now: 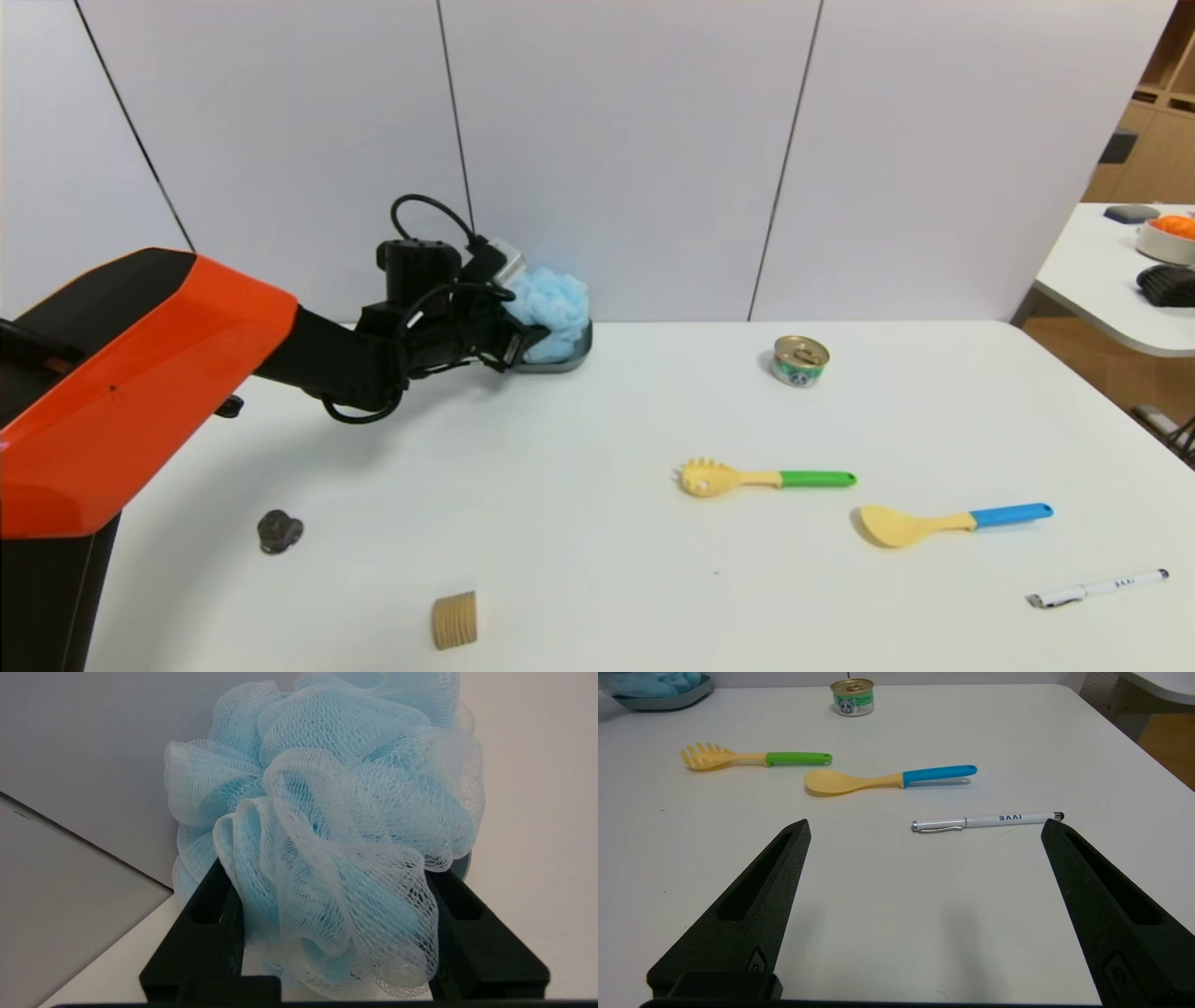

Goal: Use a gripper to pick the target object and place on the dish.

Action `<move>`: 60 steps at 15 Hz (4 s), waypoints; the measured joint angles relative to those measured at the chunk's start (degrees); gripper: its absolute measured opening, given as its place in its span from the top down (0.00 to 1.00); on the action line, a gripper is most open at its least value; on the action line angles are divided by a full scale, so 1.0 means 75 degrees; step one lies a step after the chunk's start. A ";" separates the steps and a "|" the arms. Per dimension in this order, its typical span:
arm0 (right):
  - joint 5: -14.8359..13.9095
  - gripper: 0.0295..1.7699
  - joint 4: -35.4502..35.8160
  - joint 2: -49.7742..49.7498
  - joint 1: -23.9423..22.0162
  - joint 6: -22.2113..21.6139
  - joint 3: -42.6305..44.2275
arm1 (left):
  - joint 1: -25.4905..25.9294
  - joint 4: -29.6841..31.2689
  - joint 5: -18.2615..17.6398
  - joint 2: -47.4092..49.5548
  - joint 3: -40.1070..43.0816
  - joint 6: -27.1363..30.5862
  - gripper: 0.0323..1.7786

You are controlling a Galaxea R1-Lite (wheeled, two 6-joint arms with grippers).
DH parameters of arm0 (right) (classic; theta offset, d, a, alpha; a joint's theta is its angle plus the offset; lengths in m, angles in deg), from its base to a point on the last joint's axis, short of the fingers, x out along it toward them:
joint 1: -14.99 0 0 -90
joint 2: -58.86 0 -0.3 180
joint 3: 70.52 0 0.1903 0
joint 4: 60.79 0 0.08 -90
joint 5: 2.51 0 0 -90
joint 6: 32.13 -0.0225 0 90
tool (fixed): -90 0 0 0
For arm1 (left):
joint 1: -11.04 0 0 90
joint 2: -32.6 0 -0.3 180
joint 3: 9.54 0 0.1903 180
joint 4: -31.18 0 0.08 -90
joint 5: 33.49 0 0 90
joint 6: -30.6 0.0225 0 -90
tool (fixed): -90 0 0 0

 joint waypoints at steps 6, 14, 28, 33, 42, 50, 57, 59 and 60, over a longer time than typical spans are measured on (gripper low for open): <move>0.0000 0.03 0.0005 0.0000 -0.0008 -0.0003 0.0000 | -0.0003 -0.0265 -0.0003 0.0636 0.0796 0.0026 0.21; 0.0000 0.03 0.0005 0.0000 -0.0003 0.0000 0.0000 | 0.0008 -0.0271 0.0008 0.3209 0.3337 -0.0143 0.10; 0.0003 0.03 0.0002 0.0000 -0.0007 0.0000 0.0000 | 0.1078 -0.1728 0.1143 1.2501 0.8577 -0.1539 0.06; 0.0003 0.03 0.0005 0.0000 -0.0003 0.0003 0.0000 | 0.2144 -0.2328 0.1317 1.5259 1.0316 -0.1889 0.05; 0.0000 0.03 0.0002 0.0000 -0.0003 0.0000 0.0000 | 0.2295 -0.4670 0.2066 1.7072 1.0746 -0.2643 0.05; 0.0000 0.03 0.0002 0.0000 -0.0007 0.0000 0.0000 | 0.2295 -0.4662 0.2295 1.7104 1.0749 -0.3033 0.05; 0.0000 0.03 0.0008 0.0000 -0.0007 0.0060 0.0000 | 0.2295 -0.4662 0.2295 1.7104 1.0749 -0.3035 0.05; -0.0005 0.03 0.0005 0.0000 -0.0007 0.0024 0.0000 | 0.2295 -0.4662 0.2295 1.7103 1.0749 -0.3035 0.05; -0.0003 0.03 0.0002 0.0000 -0.0007 0.0015 0.0000 | 0.2295 -0.4662 0.2295 1.7103 1.0749 -0.3035 0.05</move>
